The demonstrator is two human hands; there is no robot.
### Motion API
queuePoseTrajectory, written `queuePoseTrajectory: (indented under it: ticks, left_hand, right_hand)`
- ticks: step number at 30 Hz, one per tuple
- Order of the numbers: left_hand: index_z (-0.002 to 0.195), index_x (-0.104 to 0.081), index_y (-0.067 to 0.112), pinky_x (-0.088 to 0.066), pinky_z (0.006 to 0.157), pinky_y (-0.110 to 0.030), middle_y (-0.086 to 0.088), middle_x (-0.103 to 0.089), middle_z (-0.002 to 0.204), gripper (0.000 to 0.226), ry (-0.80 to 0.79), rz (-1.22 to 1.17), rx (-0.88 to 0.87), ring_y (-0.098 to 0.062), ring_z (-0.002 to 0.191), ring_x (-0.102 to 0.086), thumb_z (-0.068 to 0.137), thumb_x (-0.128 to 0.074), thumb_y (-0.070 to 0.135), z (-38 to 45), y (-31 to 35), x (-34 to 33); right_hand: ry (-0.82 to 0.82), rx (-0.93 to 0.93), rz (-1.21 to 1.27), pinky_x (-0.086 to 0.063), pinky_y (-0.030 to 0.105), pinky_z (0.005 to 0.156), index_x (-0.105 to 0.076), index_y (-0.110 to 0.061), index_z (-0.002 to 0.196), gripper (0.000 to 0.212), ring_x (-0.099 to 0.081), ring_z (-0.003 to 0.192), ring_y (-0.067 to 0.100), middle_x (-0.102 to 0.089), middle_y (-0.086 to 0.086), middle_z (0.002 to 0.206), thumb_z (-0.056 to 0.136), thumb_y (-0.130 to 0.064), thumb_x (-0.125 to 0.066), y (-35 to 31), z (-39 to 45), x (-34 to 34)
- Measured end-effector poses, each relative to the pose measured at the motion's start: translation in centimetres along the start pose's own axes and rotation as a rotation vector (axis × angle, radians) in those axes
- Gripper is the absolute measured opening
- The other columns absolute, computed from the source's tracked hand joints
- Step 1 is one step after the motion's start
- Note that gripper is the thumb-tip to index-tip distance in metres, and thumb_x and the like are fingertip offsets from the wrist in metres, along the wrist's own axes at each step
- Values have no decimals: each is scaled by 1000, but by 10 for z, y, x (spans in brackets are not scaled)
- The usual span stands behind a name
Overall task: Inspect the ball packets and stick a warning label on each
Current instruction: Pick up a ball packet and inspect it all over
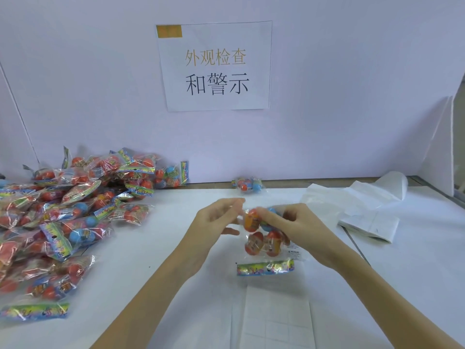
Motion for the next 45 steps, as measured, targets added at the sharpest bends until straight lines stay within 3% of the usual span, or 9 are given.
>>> queuePoseTrajectory:
  ticks: [9,13,19,21,25,29,32,38,45]
  left_hand:
    - [93,-86,22,-51,65,-22,6,-78,100,35,232,-13,-3,-6,70,-58,69,-79,47,-2,5,10]
    - [97,-86,26,-42,48,-18,2,-66,59,25,196,-23,-138,-9,48,-46,79,-76,41,-6,10,8]
    - [108,-84,30,-53,83,-15,6,-81,99,21,-46,241,-324,-10,94,-74,87,-80,33,-9,16,3]
    - [131,-70,40,-52,89,-16,10,-78,110,38,-165,326,-294,-12,102,-74,94,-74,44,-8,14,3]
    - [154,-20,56,-59,89,-36,1,-67,109,65,-45,287,-170,-24,86,-75,96,-47,71,-2,8,9]
    - [140,-56,35,-60,92,-36,-1,-68,124,63,121,247,-86,-17,108,-69,85,-54,64,2,8,16]
    - [102,-80,28,-56,91,-34,5,-78,104,34,122,214,-61,-16,98,-72,86,-68,55,1,9,18]
    - [80,-75,11,-54,65,-17,-2,-73,76,22,297,79,-86,-15,68,-68,88,-80,31,4,9,28]
    - [82,-71,11,-56,64,-29,-2,-62,69,22,356,89,-117,-16,59,-57,95,-75,28,7,3,27]
  right_hand:
    - [118,155,-305,-42,24,64,-73,-16,87,45,-52,60,11,-63,12,81,109,-41,-43,-1,1,-1]
    - [93,153,-104,-47,24,54,-73,-32,86,39,-60,53,12,-69,4,63,108,-44,-43,-3,-3,-7]
    - [27,87,437,-63,35,88,-78,-17,120,35,-76,102,32,-78,16,113,108,-37,-52,-3,0,-1]
    - [125,137,382,-62,31,85,-76,-25,121,22,-76,101,29,-78,15,108,103,-21,-65,-1,1,7]
    - [177,90,265,-57,24,77,-54,-42,140,61,-73,88,13,-80,1,107,92,-15,-79,3,4,15]
    - [-20,37,232,-49,13,70,-64,-30,132,44,-73,87,9,-80,1,107,94,-14,-76,2,2,7]
    - [-68,41,223,-51,13,75,-73,-25,123,31,-75,96,16,-80,4,108,94,-13,-75,2,1,3]
    - [43,-13,307,-53,29,81,-84,-18,100,32,-73,90,11,-81,5,103,86,-45,-73,4,2,5]
    - [88,-40,347,-48,25,77,-85,-21,103,23,-69,93,16,-81,6,105,100,-33,-65,3,1,5]
Point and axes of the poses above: each hand's wrist, its own z-axis towards the middle knuckle, its own x-axis out of the back of the hand, y = z × x, the point moved 4 cm from there along z, towards the middle knuckle
